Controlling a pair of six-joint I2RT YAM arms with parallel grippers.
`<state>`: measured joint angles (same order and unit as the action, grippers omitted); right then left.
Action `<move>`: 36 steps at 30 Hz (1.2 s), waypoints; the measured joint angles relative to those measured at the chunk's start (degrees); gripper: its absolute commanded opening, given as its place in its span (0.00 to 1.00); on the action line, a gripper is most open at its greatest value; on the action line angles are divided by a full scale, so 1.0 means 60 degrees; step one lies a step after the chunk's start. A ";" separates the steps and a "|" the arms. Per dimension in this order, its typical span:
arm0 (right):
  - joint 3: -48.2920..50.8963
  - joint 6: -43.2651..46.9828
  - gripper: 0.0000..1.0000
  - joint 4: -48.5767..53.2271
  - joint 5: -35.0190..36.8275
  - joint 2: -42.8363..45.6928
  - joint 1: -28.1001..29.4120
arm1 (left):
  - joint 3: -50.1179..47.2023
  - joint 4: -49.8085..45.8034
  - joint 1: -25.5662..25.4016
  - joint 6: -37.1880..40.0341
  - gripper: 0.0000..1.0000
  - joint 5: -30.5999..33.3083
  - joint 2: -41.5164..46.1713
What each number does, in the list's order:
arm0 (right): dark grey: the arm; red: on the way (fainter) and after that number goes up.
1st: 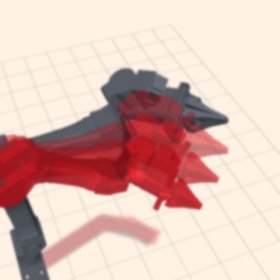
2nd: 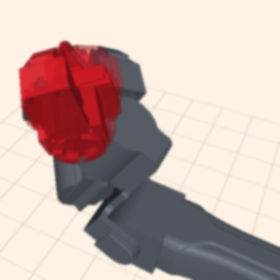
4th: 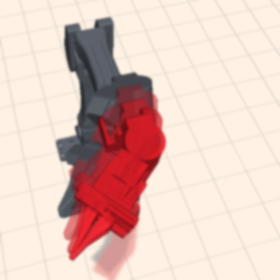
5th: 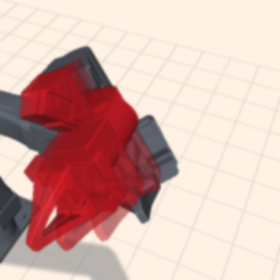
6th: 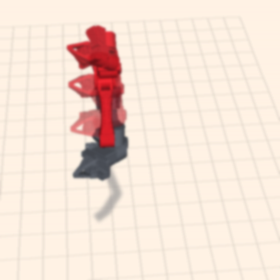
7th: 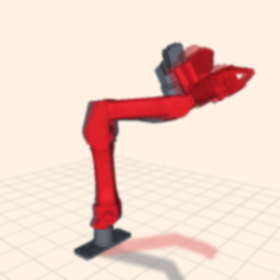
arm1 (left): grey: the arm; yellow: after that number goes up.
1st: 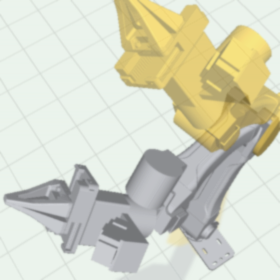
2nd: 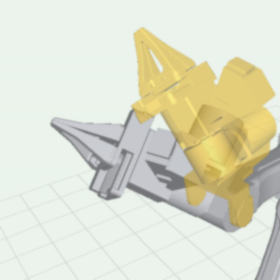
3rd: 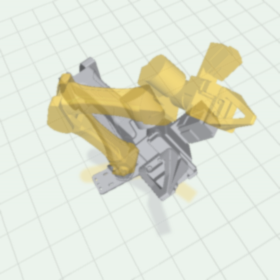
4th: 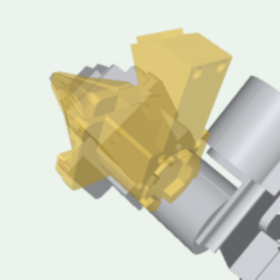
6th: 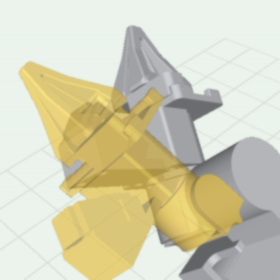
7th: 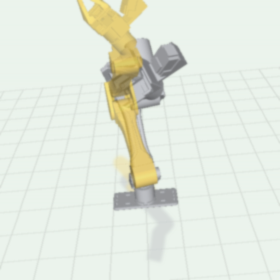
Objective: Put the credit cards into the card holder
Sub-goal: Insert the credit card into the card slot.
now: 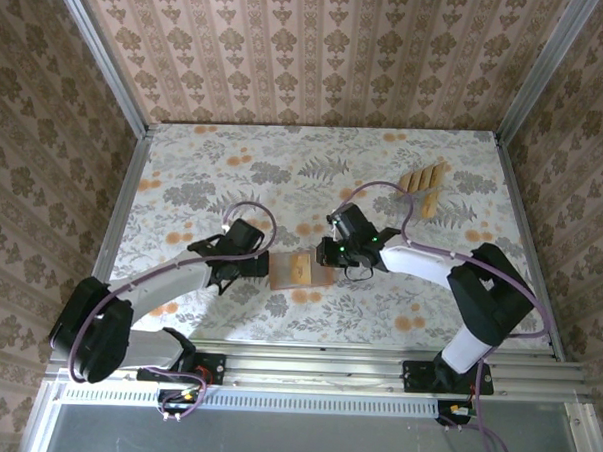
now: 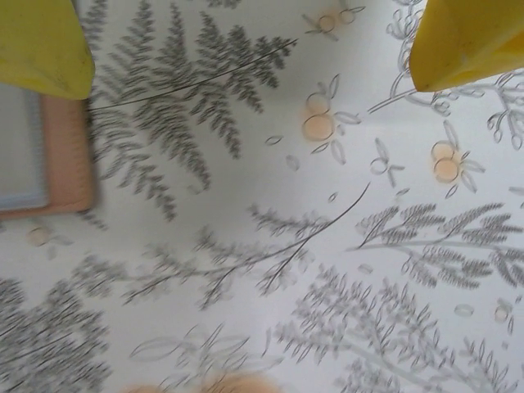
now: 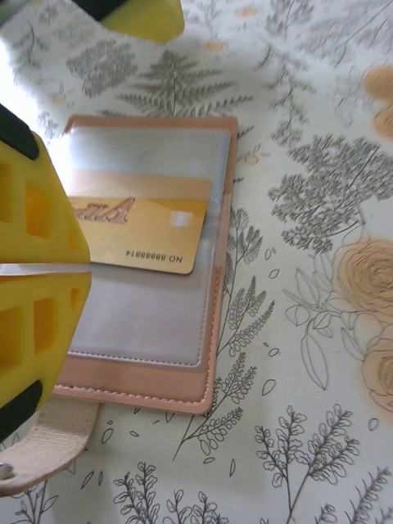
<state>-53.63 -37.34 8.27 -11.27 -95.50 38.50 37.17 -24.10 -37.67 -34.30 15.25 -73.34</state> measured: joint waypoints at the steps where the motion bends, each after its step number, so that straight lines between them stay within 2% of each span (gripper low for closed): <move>1: -0.0095 0.0040 0.12 0.0124 0.0073 -0.0160 0.0055 | -0.0047 -0.0066 0.0051 -0.0004 1.00 -0.0007 -0.0007; 8: -0.0568 0.0273 0.12 0.0692 0.0317 -0.0929 0.0321 | -0.0080 -0.0131 0.0117 -0.0004 1.00 -0.0073 -0.0510; 36: -0.1526 0.0382 0.11 0.0823 0.0342 -0.1891 0.0758 | 0.0543 -0.0029 -0.0058 -0.0018 1.00 -0.0175 -0.1912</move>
<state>-62.78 -35.05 13.21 -9.21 -106.85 43.05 40.42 -24.27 -38.02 -34.41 14.20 -84.82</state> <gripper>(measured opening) 0.108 0.999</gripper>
